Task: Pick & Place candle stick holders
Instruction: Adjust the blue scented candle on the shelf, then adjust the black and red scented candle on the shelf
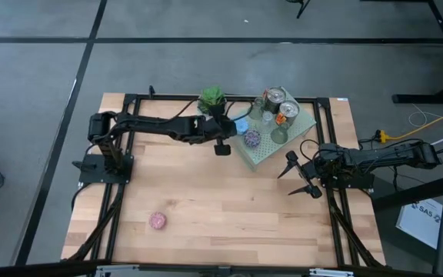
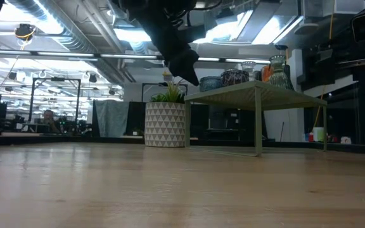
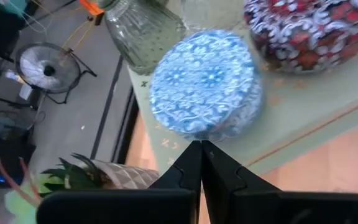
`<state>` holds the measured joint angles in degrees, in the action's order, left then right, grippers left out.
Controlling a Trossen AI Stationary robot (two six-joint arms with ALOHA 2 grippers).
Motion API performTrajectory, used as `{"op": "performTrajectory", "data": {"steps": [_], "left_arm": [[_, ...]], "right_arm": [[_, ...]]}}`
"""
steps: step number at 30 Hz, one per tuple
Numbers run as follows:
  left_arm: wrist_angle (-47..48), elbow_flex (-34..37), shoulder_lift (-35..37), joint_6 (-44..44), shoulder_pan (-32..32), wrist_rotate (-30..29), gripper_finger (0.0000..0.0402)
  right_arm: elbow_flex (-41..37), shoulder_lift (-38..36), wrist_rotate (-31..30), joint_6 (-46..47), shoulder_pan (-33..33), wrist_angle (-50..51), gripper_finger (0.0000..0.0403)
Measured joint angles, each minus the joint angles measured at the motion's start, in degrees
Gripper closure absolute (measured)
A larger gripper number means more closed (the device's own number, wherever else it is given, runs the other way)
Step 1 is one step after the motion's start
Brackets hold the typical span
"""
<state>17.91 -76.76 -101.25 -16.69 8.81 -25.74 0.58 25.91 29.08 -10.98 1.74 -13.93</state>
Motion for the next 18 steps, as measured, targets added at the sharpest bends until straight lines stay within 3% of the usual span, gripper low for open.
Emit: {"op": "performTrajectory", "data": {"steps": [8, 11, 15, 18], "left_arm": [[-1.32, 0.01, 0.74, -2.54, 0.64, -8.18, 0.0399], [-5.74, -0.01, 1.44, -4.70, -1.16, -8.06, 0.0399], [-11.40, -0.01, 1.68, -15.12, -4.34, -7.06, 0.0400], [-14.28, -0.01, 1.77, -22.10, -6.39, -1.20, 0.0400]], "right_arm": [[0.00, 0.00, -0.15, 0.00, 0.01, 0.00, 0.0071], [0.00, 0.00, -0.15, 0.00, 0.00, 0.02, 0.0071], [0.00, 0.00, -0.14, 0.00, 0.02, 0.03, 0.0070], [0.00, 0.00, -0.13, 0.00, 0.02, 0.02, 0.0070]]}}
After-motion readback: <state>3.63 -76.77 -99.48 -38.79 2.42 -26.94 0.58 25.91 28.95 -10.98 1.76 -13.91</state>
